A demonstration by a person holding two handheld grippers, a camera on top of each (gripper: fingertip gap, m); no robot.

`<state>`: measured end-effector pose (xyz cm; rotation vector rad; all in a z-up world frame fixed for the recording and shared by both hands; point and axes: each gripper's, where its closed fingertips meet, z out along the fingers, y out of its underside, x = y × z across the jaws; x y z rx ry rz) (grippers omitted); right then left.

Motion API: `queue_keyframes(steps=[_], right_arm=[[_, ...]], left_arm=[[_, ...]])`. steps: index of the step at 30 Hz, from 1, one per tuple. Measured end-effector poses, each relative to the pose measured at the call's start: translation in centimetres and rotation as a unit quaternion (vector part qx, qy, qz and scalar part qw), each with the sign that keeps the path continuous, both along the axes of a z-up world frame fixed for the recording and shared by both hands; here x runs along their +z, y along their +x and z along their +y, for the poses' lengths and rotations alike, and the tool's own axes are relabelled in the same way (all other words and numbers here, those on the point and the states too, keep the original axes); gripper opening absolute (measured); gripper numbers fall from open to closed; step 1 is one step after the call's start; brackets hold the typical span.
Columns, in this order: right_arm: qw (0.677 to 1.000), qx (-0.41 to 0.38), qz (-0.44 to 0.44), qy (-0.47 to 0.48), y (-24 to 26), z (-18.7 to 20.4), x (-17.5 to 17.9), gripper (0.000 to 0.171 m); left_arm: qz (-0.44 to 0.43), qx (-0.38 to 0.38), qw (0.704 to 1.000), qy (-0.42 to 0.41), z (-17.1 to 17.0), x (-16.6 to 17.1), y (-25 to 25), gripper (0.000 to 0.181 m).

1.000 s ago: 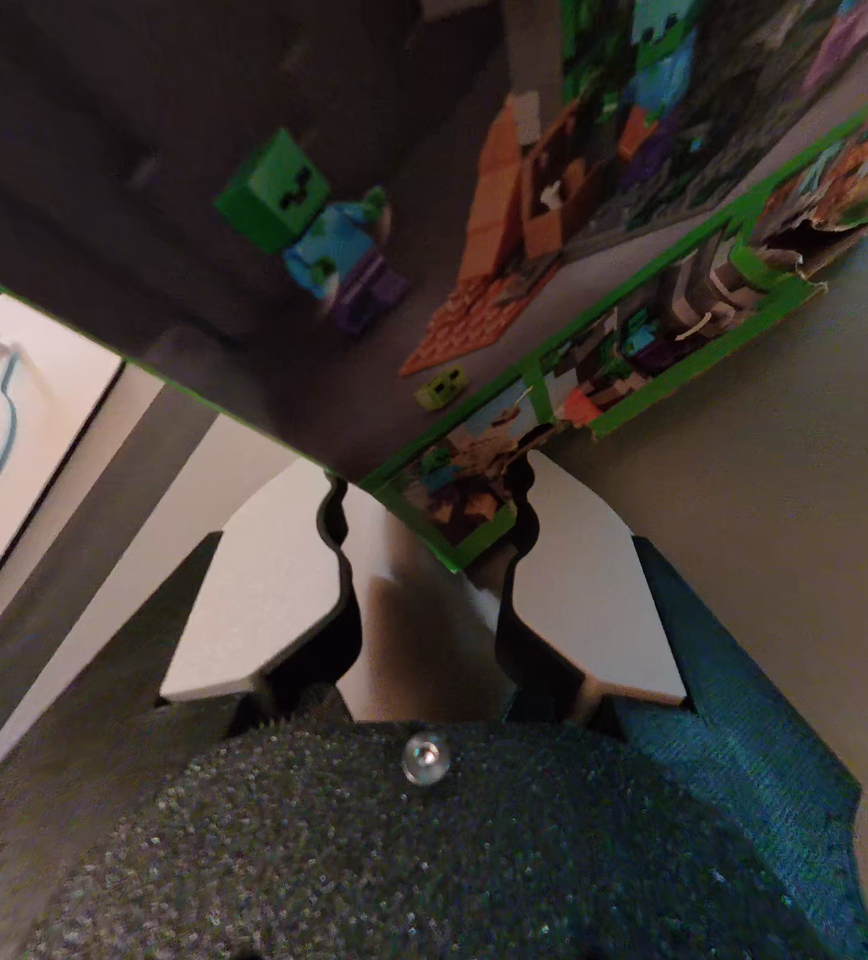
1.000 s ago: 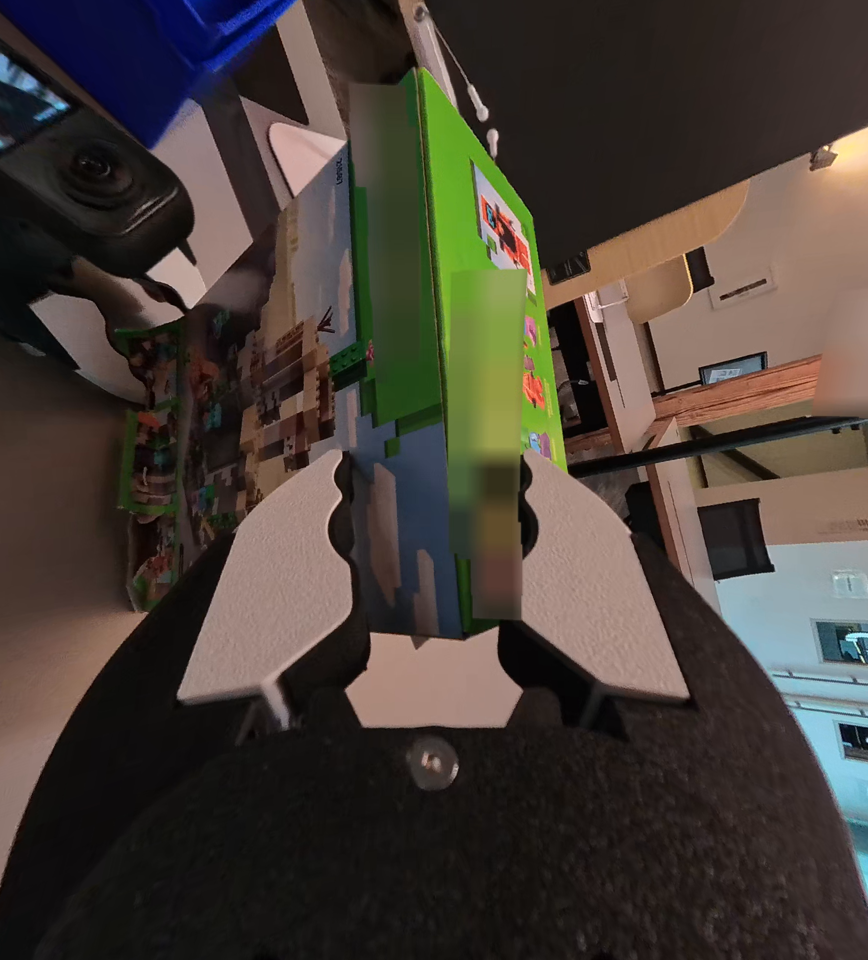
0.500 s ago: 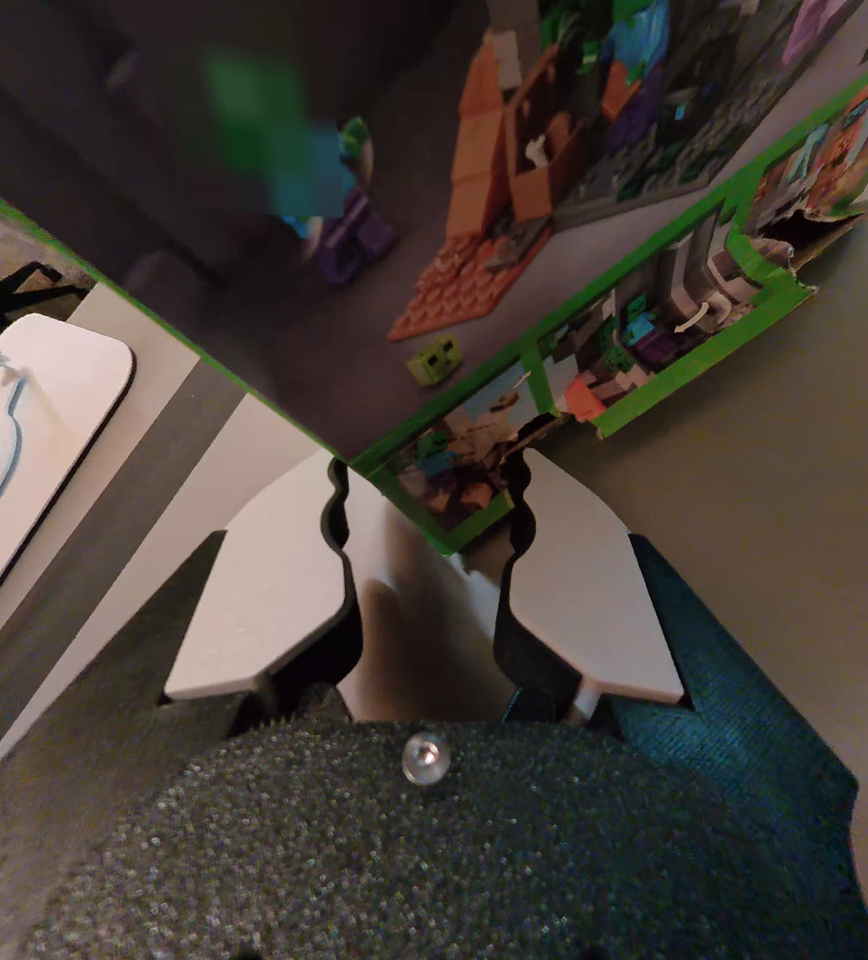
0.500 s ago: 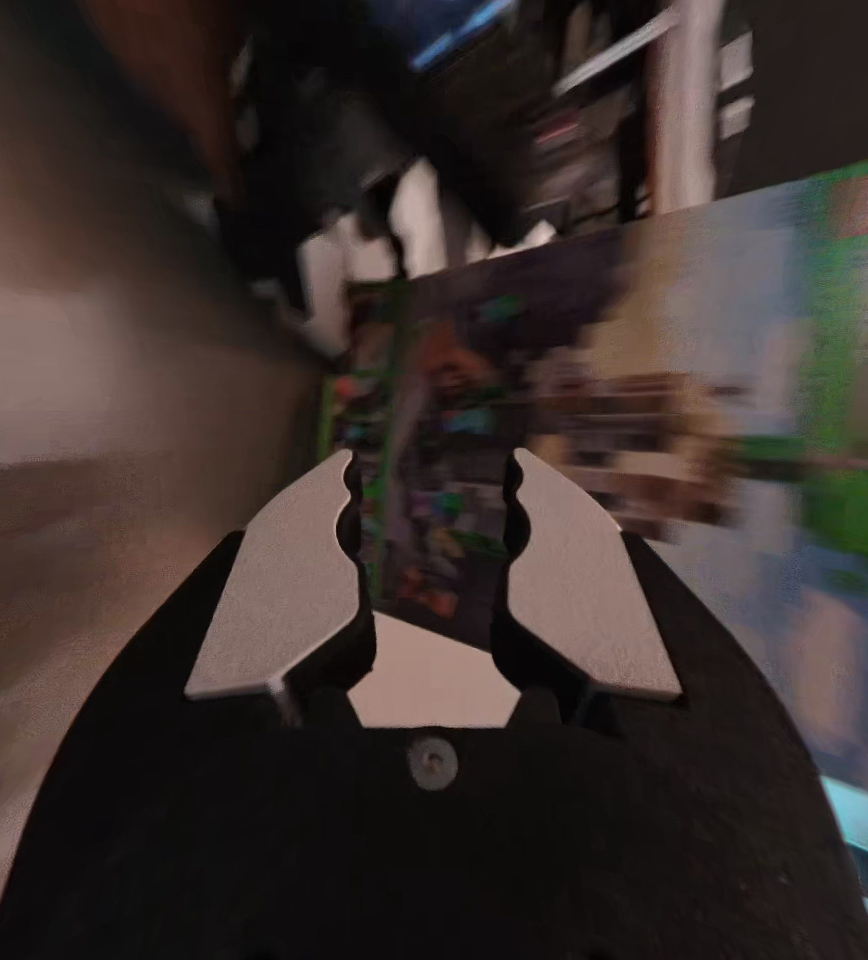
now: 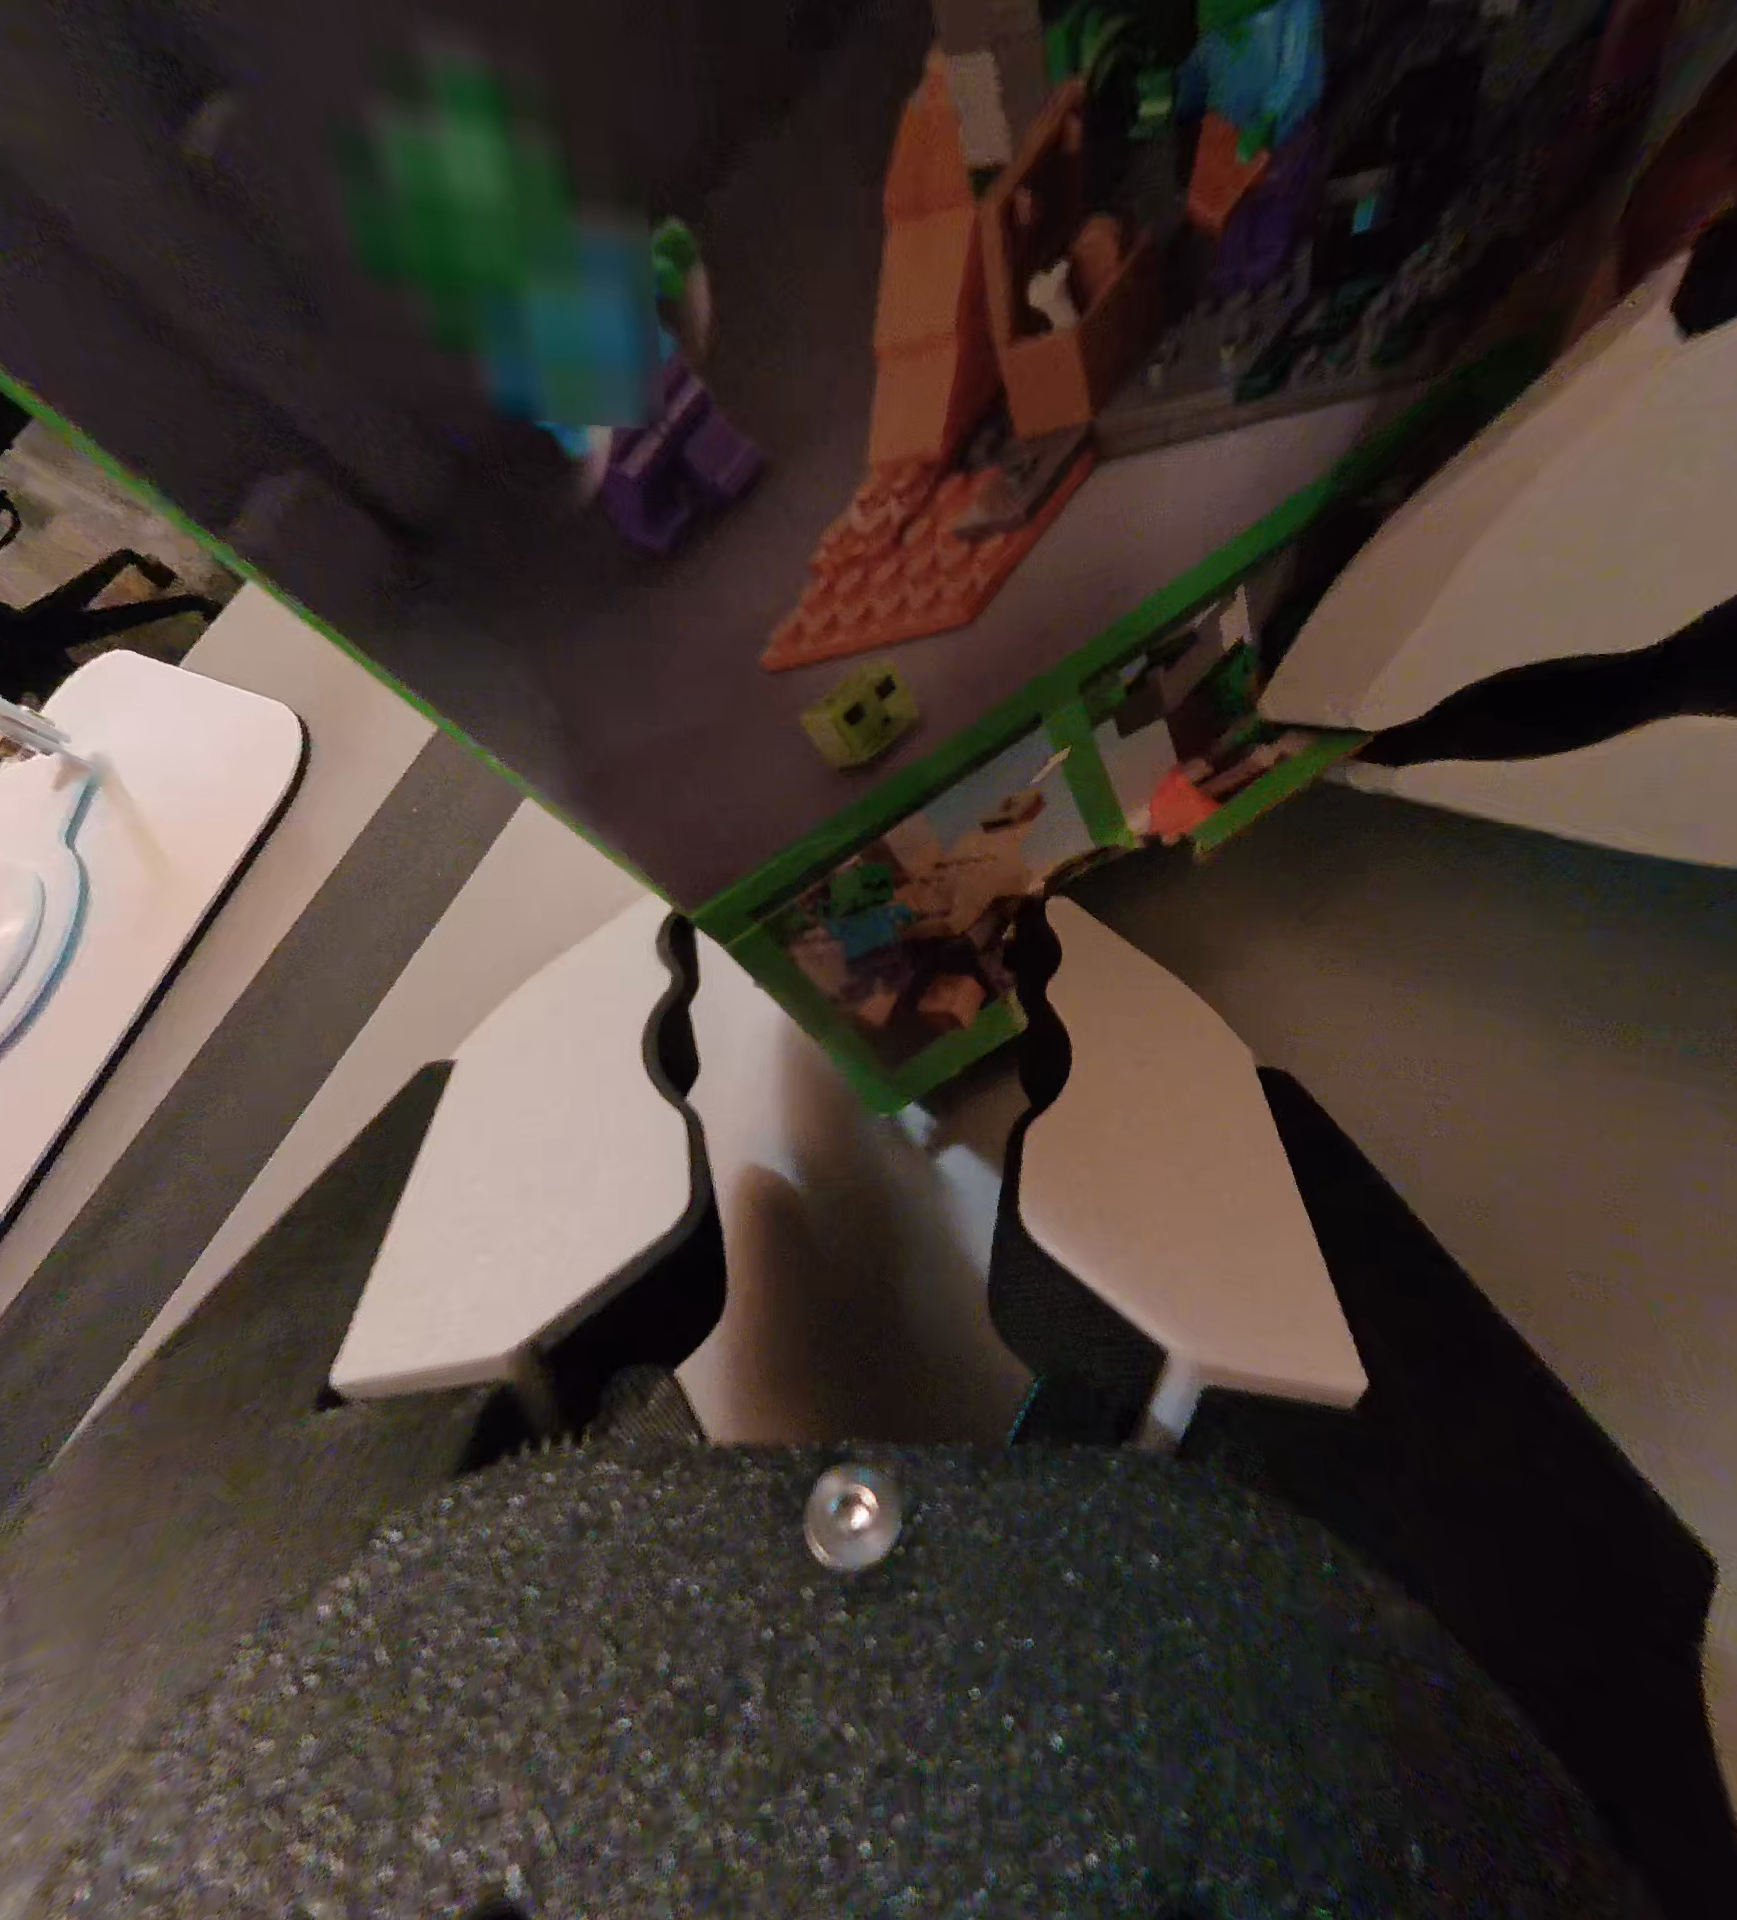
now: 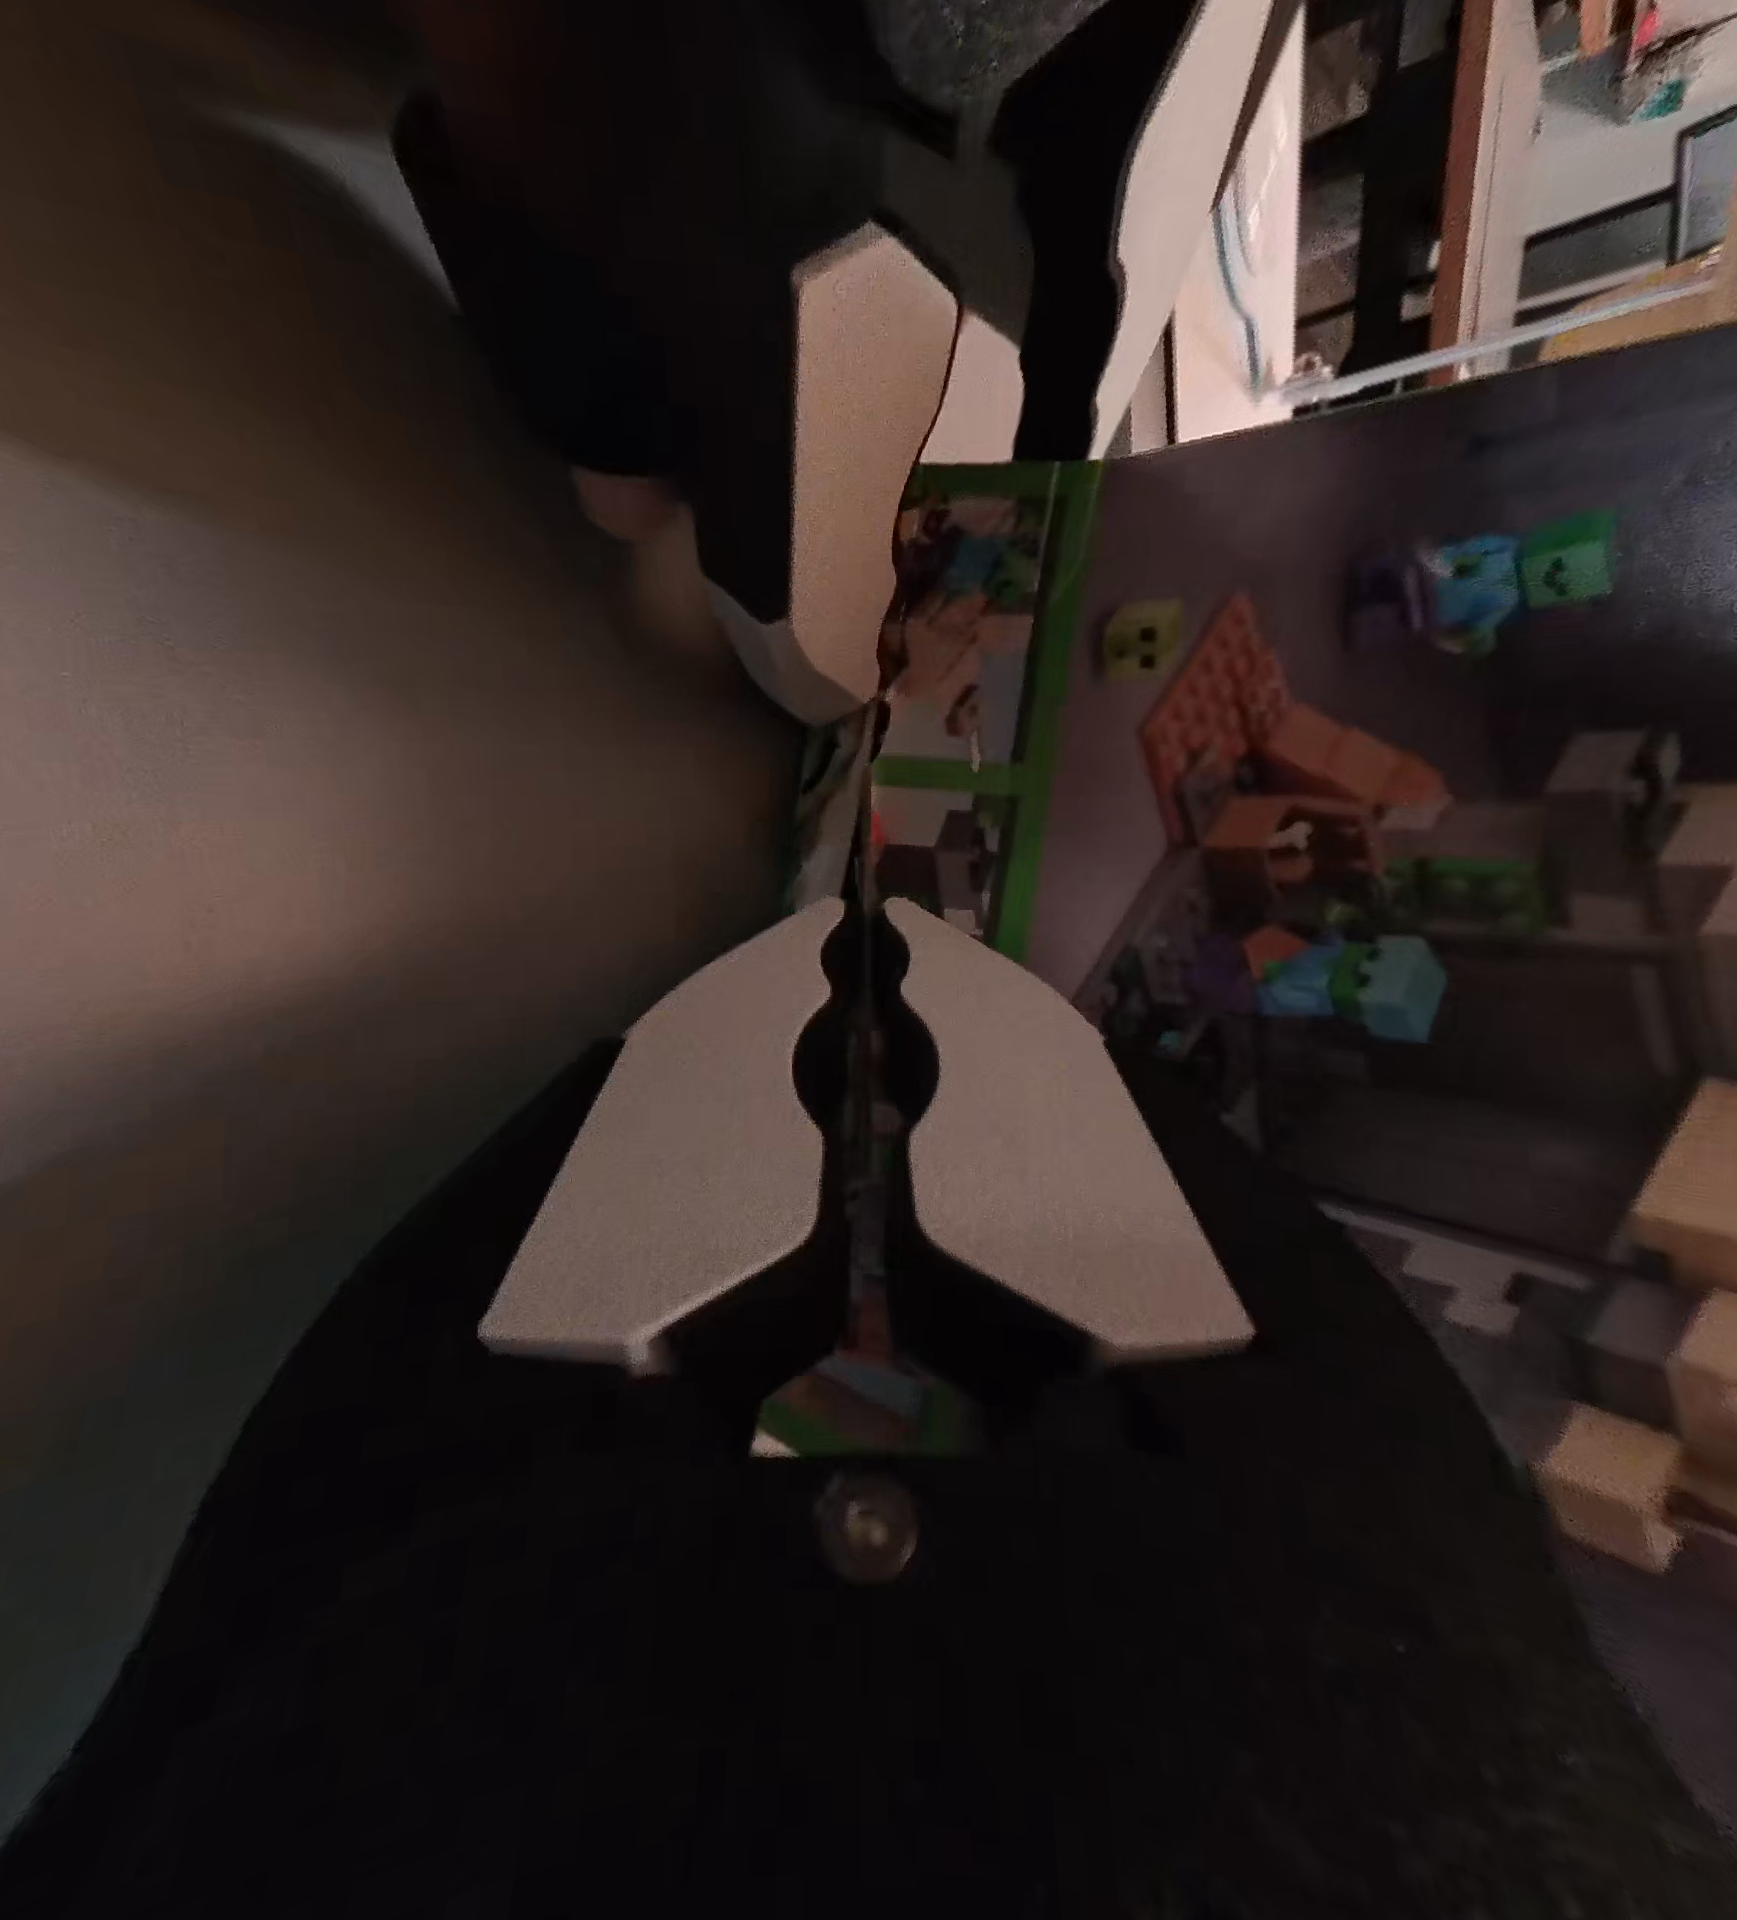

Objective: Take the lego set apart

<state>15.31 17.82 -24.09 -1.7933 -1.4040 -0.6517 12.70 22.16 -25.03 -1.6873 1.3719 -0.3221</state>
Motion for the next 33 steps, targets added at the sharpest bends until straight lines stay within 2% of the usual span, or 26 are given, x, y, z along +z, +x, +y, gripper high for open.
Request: queue_keyframes(steps=[3, 7, 12, 15, 17, 20, 23, 25, 28, 33], right_arm=[[0.998, 0.005, 0.066, -0.019, -0.3, -0.3, 0.1, 0.001], [0.993, 0.021, 0.108, -0.03, -0.3, -0.4, 0.8, 0.001], [0.999, 0.035, 0.022, 0.004, -0.1, -0.4, -0.2, 0.001], [1.0, 0.028, 0.013, 0.006, 0.1, -0.4, -0.6, 0.001], [1.0, 0.011, 0.028, 0.005, 0.2, -0.3, -0.5, 0.001], [1.0, -0.002, 0.029, 0.007, 0.2, -0.3, -0.5, 0.001], [0.999, 0.008, -0.002, 0.04, 0.2, -0.3, -0.5, 0.001], [0.999, -0.003, 0.035, 0.036, 0.2, -0.2, -0.4, 0.001], [0.991, -0.029, 0.131, -0.012, 0.2, -0.2, -0.1, 0.001], [0.99, -0.017, 0.14, -0.008, 0.2, -0.2, -0.1, 0.001]], left_arm=[[-0.003, 0.007, 1.0, -0.009, 0.2, -0.1, 0.0, 0.061], [-0.003, 0.033, 0.999, 0.025, 0.6, 0.4, 0.1, 0.061], [0.012, 0.035, 0.999, -0.013, 0.7, -0.3, -0.4, 0.059], [0.04, 0.016, 0.998, -0.051, 0.1, -0.8, -1.4, 0.054], [0.057, -0.008, 0.994, -0.088, -0.5, -1.0, -2.6, 0.059], [0.043, -0.013, 0.994, -0.095, 0.6, 0.2, -4.3, 0.058], [0.012, -0.002, 0.996, -0.094, 1.3, 0.3, -3.9, 0.056], [0.043, -0.002, 0.996, -0.073, 1.1, -1.0, -3.2, 0.062], [0.031, 0.013, 0.999, -0.011, 1.5, -0.1, -1.5, 0.065], [-0.009, 0.044, 0.999, -0.006, 2.2, 0.2, -0.3, 0.065]])
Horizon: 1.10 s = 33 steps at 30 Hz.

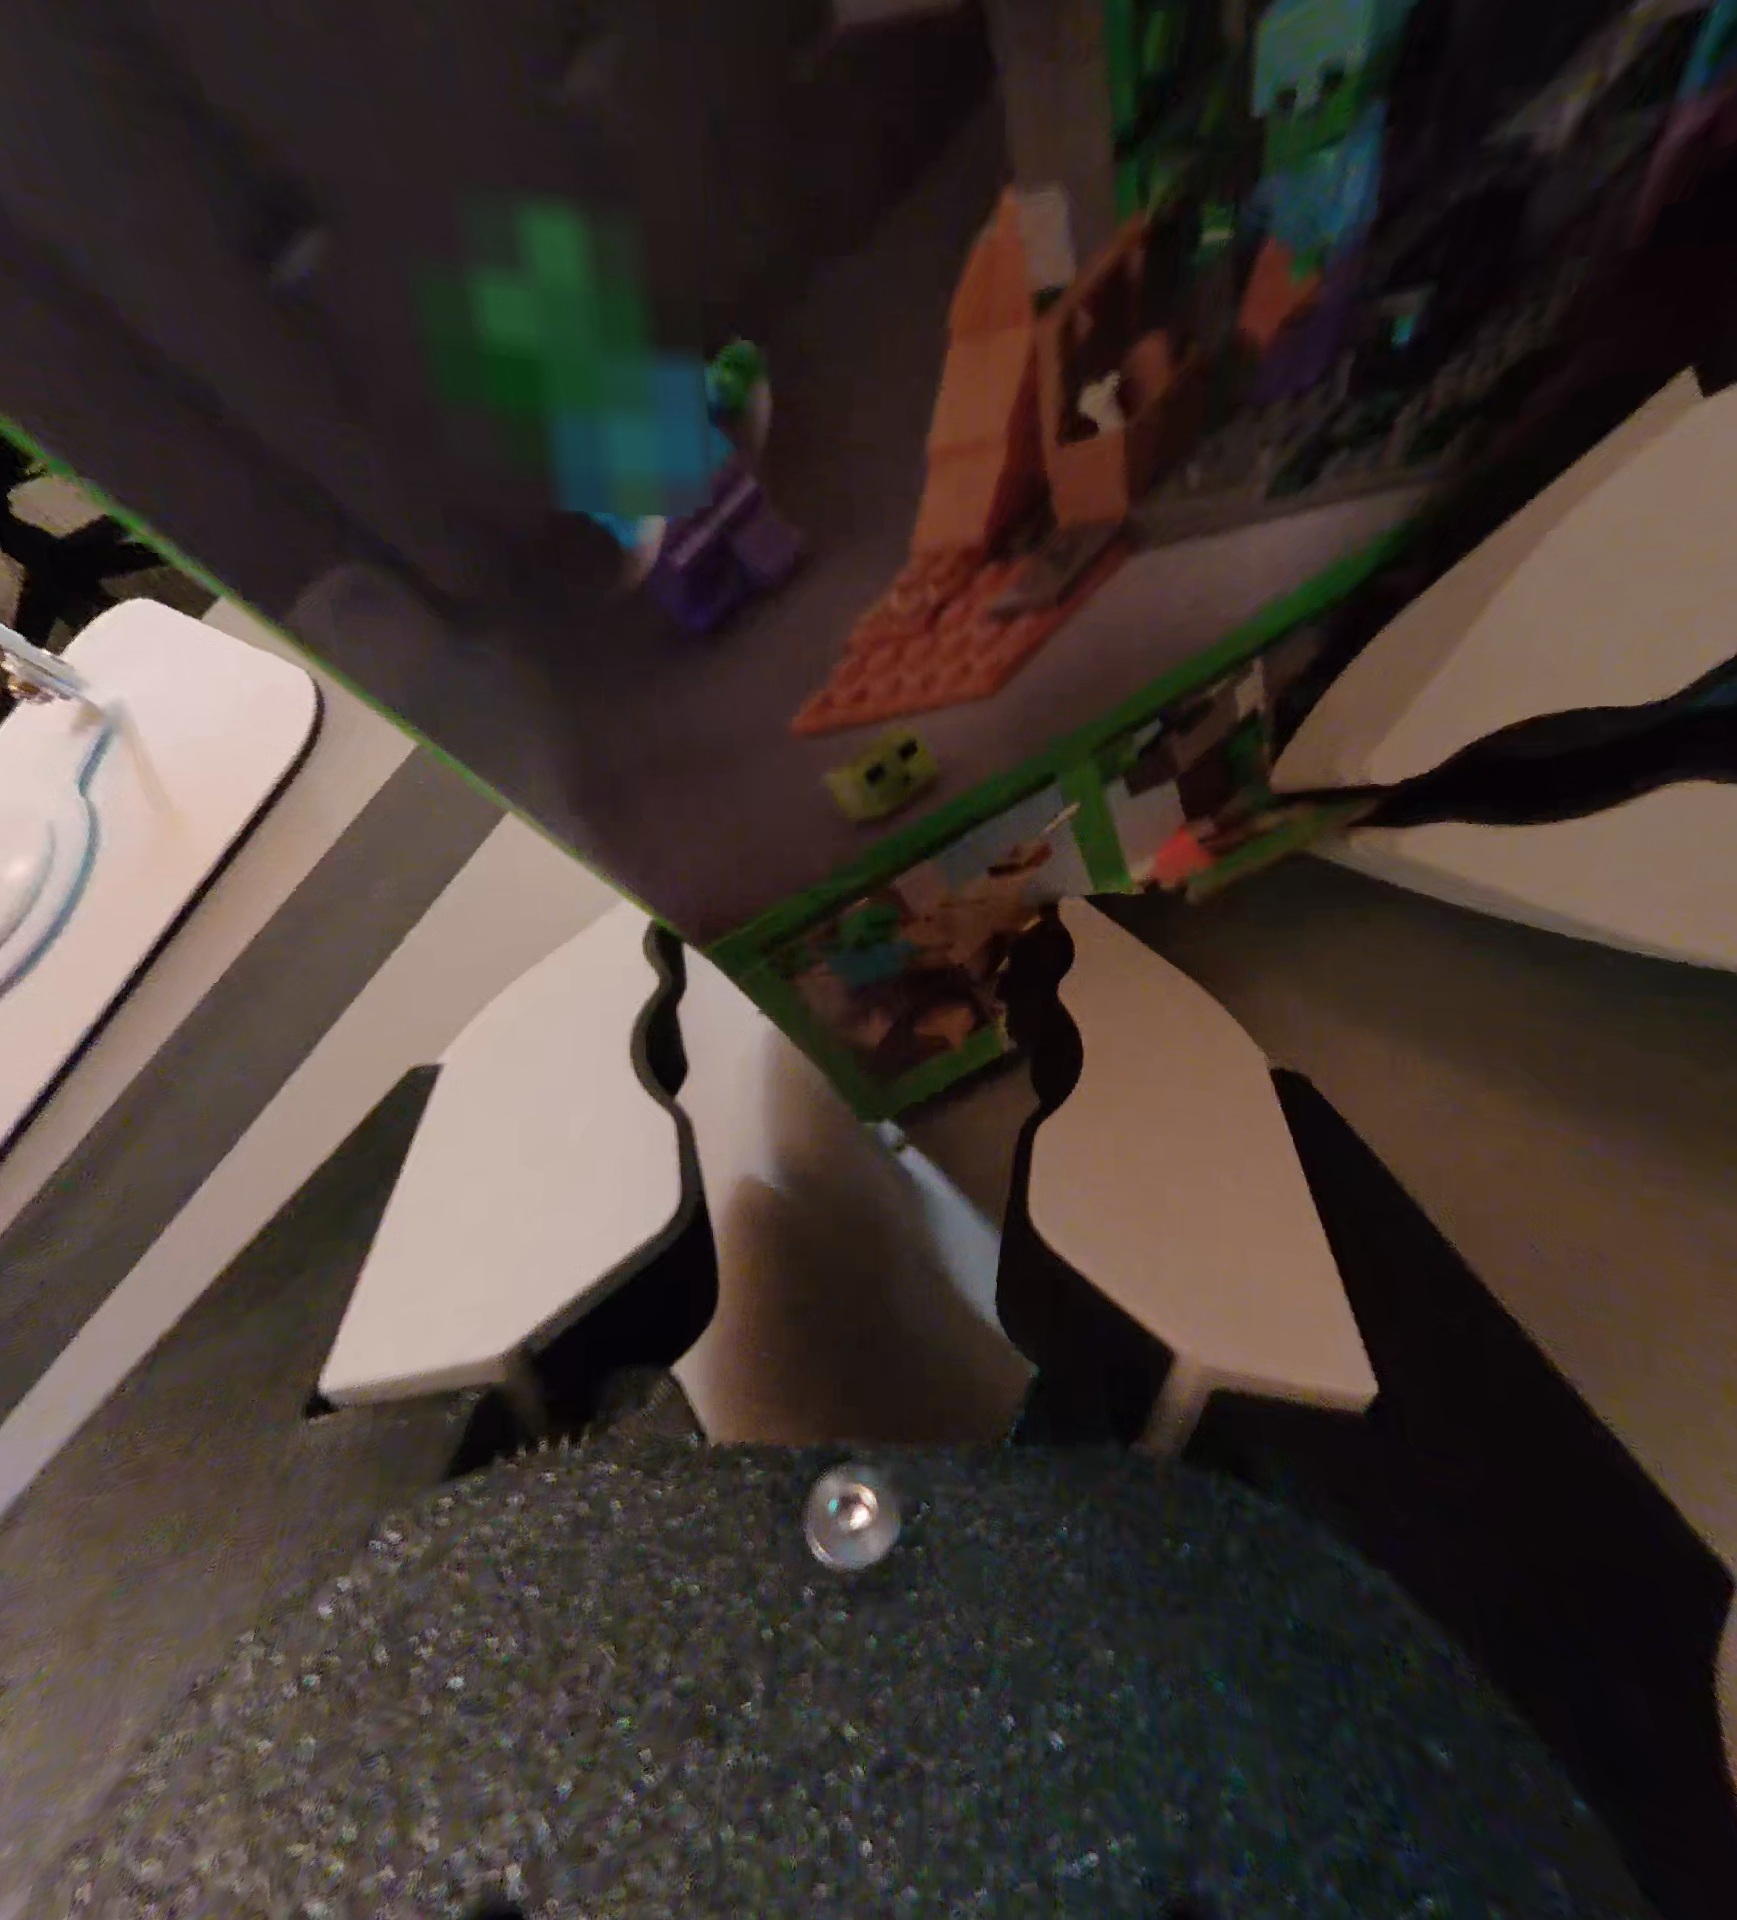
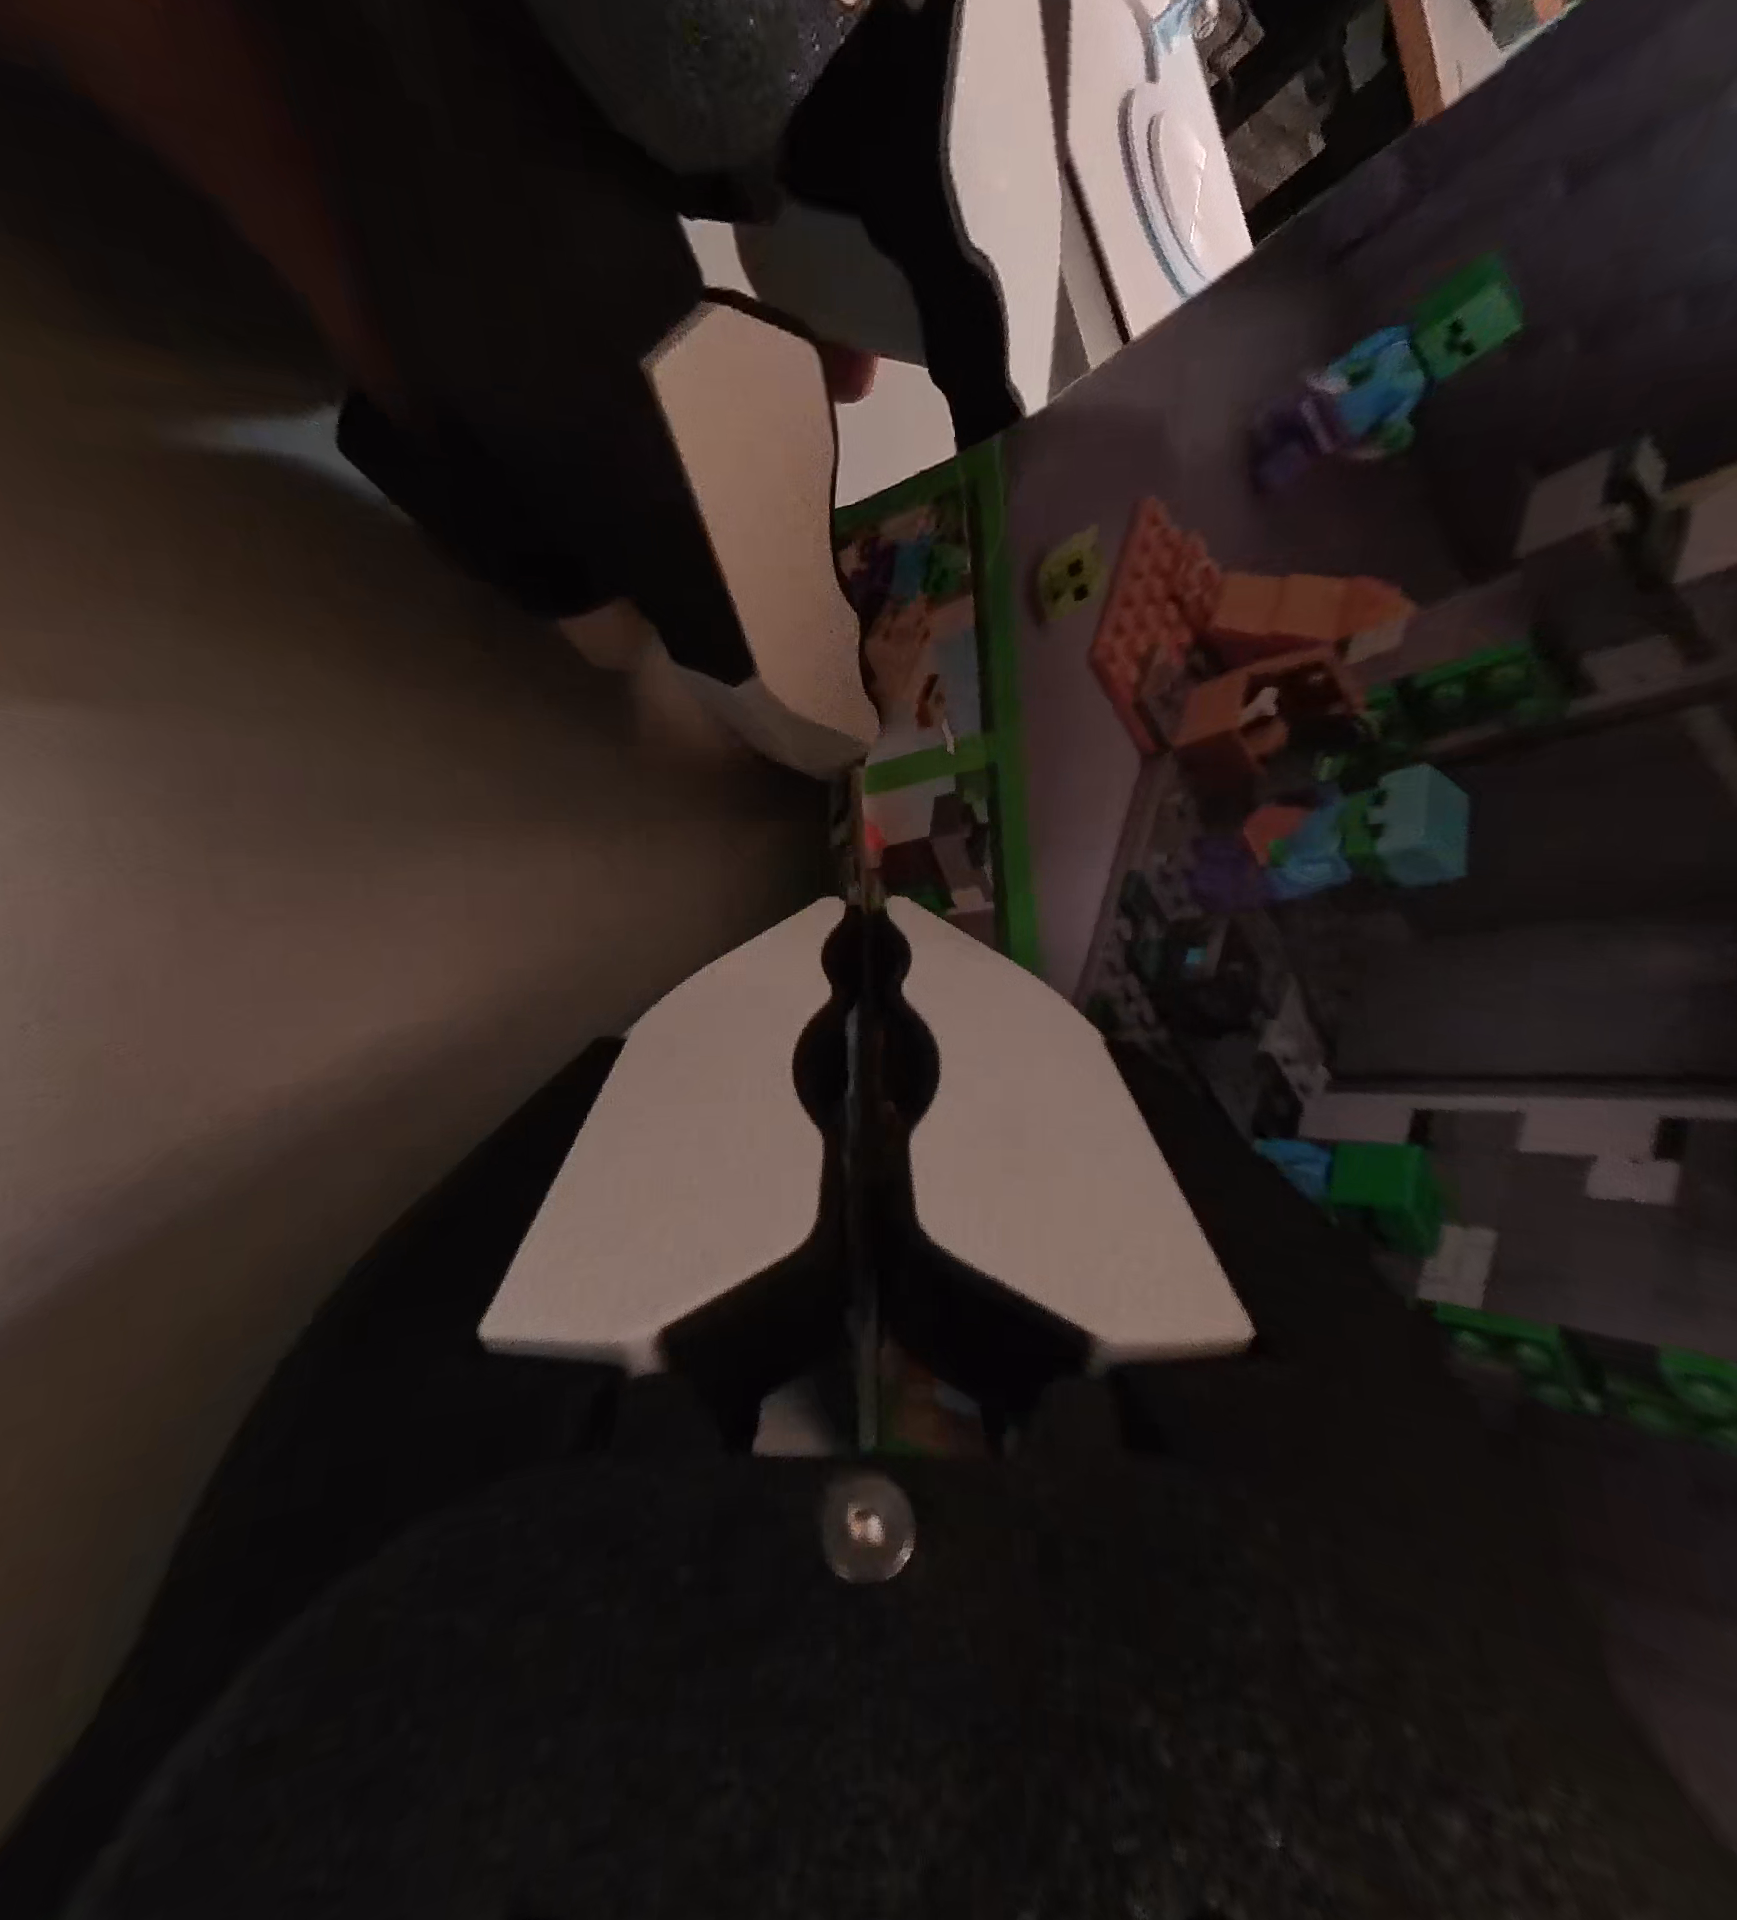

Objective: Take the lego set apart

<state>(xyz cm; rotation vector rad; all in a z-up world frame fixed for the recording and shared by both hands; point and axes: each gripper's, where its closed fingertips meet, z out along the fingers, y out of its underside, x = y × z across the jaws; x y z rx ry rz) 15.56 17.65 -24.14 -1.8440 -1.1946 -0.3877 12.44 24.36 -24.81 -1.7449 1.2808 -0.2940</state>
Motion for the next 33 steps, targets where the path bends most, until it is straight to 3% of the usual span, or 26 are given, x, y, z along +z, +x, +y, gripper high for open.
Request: queue_keyframes(steps=[7, 13, 17, 21, 24, 29, 33], right_arm=[[0.983, 0.006, -0.149, 0.103, 0.2, 0.4, -0.4, 0.001], [0.975, 0.014, -0.191, 0.113, 0.0, 0.2, -0.6, 0.001], [0.973, 0.019, -0.197, 0.122, 0.0, 0.2, -0.6, 0.001], [0.979, 0.013, -0.17, 0.112, 0.1, 0.4, -0.5, 0.001], [0.97, 0.006, -0.198, 0.14, 0.5, 0.8, -0.2, 0.002], [0.969, 0.01, -0.206, 0.14, 0.6, 0.9, -0.2, 0.003], [0.982, 0.011, -0.162, 0.096, 0.0, -0.2, -0.6, 0.011]], left_arm=[[0.013, 0.027, 0.999, 0.012, 0.3, -0.1, -0.1, 0.064], [0.014, 0.02, 0.999, -0.04, -0.3, -0.7, -0.6, 0.059], [0.026, 0.0, 0.998, -0.052, -0.6, -0.7, -1.9, 0.057], [-0.004, -0.025, 0.999, -0.035, -1.1, 1.6, -3.0, 0.056], [-0.03, -0.025, 0.999, -0.031, -0.5, 2.9, -3.0, 0.053], [0.013, -0.044, 0.998, -0.038, -0.3, 0.5, -1.5, 0.061], [0.023, -0.04, 0.999, -0.014, -0.3, -0.5, -1.0, 0.054]])
